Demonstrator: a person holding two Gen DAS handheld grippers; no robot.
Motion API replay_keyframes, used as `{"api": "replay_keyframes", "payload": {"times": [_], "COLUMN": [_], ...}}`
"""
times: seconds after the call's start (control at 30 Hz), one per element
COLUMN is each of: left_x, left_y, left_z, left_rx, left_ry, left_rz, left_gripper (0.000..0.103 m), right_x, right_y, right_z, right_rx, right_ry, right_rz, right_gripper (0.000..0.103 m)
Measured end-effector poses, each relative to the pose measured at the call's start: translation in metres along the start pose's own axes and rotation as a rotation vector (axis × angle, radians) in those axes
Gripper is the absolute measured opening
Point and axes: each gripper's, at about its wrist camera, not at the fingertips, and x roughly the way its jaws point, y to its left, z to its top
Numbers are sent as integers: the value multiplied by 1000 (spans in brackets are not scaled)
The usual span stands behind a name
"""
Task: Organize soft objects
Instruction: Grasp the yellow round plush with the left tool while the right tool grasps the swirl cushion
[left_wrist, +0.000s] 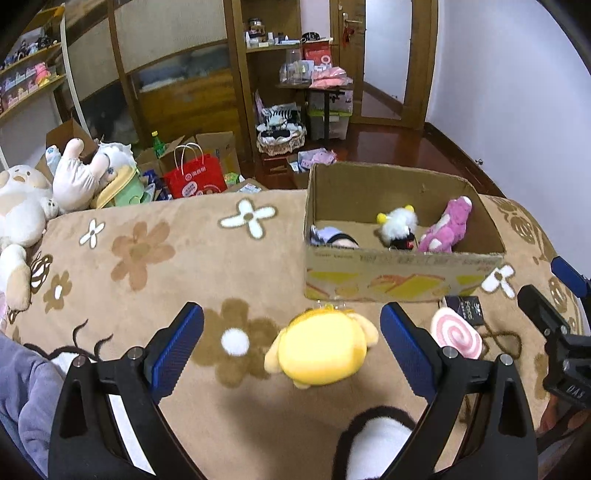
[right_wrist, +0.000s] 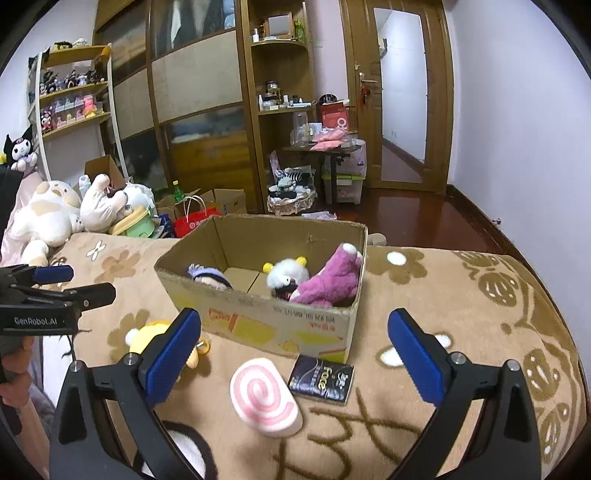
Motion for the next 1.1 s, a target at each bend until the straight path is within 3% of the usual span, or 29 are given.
{"api": "replay_keyframes", "payload": {"times": [0.4,1.1], "left_x": [3,48], "left_y": [0,-15], "left_z": [-11,-8], "left_rx": [-3,32], "left_ry": [55,168], "left_rz": [5,-7], "left_gripper": [95,95], "right_x": [-2,34], "right_y": [14,15], "right_z": [-20,-33], "right_rx": [-48,-49], "right_ry": [49,143], "right_rz": [-7,-5], "right_gripper": [103,103]}}
